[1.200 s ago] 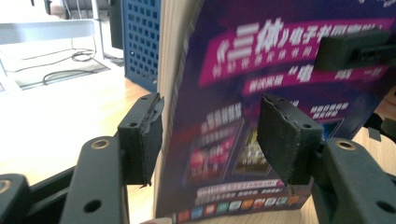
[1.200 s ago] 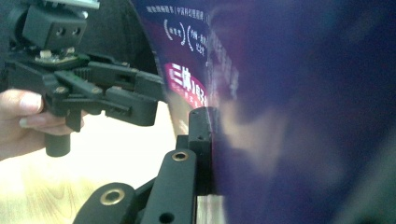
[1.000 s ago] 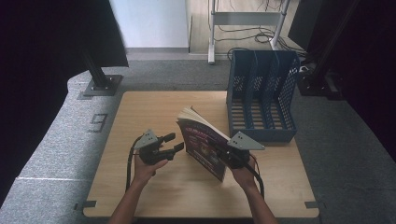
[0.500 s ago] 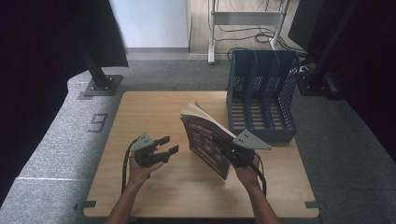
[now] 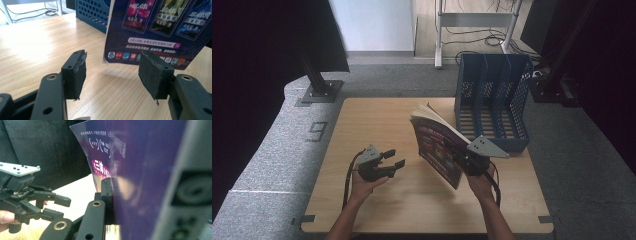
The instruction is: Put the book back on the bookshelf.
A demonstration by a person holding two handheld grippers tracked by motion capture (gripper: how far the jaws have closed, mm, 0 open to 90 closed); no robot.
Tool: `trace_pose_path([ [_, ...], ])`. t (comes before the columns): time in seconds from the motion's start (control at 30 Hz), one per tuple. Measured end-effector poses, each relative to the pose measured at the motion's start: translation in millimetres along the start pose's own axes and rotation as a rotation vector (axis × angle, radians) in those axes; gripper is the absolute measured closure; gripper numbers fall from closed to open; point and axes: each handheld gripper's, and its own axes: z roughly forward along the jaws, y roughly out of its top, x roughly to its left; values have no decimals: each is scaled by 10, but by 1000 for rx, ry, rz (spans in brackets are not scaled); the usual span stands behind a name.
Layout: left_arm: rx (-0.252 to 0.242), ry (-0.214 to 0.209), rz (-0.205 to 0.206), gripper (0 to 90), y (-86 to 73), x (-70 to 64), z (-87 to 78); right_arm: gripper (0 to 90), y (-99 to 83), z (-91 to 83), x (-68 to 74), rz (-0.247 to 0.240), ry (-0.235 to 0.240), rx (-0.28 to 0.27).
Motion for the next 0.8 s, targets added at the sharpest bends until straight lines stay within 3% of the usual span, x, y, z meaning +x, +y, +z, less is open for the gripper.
trace_pose_path([
  [0.8, 11, 7, -22, 389, -32, 65, -17, 819, 197, -105, -138, 0, -55, -42],
])
